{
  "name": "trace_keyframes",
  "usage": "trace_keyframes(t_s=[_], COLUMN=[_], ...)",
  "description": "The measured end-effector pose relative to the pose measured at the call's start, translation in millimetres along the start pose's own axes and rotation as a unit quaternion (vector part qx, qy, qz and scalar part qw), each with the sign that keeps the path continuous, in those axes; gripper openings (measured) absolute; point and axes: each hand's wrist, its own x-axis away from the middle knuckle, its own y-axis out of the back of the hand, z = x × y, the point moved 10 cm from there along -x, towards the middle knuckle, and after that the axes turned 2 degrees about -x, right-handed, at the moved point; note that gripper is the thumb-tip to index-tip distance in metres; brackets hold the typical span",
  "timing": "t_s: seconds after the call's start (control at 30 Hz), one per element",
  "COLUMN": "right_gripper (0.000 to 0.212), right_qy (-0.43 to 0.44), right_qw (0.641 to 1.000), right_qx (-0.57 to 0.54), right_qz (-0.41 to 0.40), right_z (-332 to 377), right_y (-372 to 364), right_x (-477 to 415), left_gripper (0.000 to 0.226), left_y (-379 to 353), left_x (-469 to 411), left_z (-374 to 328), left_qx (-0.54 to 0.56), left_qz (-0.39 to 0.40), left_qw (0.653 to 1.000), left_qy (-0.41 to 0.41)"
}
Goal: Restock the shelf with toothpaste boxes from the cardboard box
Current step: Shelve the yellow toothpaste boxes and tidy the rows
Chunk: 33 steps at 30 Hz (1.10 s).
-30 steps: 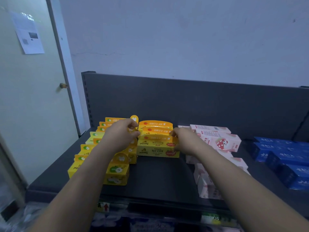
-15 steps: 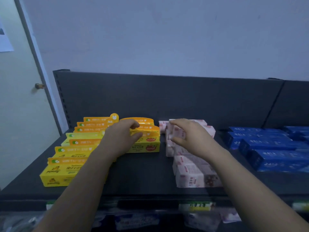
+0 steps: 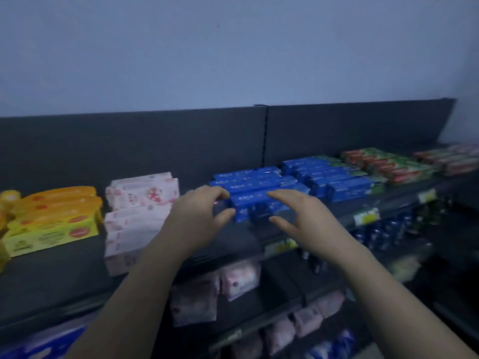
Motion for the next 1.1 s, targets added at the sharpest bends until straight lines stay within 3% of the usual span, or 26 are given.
trace_keyframes(t_s=[0.07, 0.23, 0.5, 0.8, 1.1], right_gripper=[0.052, 0.051, 0.051, 0.047, 0.046], right_qy=[-0.040, -0.171, -0.375, -0.555, -0.722], right_qw=[0.999, 0.985, 0.926, 0.828, 0.687], right_qx=[0.016, 0.038, 0.051, 0.058, 0.030], right_qz=[0.004, 0.005, -0.001, -0.050, -0.081], right_z=[-47.7, -169.3, -299.0, -392.1, -474.0], right_y=[19.6, 60.5, 111.0, 140.2, 153.2], right_x=[35.3, 143.3, 321.4, 477.1, 594.9], left_gripper=[0.058, 0.037, 0.035, 0.032, 0.031], left_y=[-41.0, -151.0, -297.0, -423.7, -546.6], left_x=[-7.5, -10.4, 24.9, 62.7, 61.2], left_z=[-48.9, -176.4, -346.0, -489.5, -581.5], left_qx=[0.014, 0.048, 0.096, 0.135, 0.131], left_qz=[0.032, 0.134, 0.259, 0.375, 0.469], left_qw=[0.999, 0.984, 0.935, 0.860, 0.792], left_qy=[-0.031, -0.105, -0.224, -0.320, -0.368])
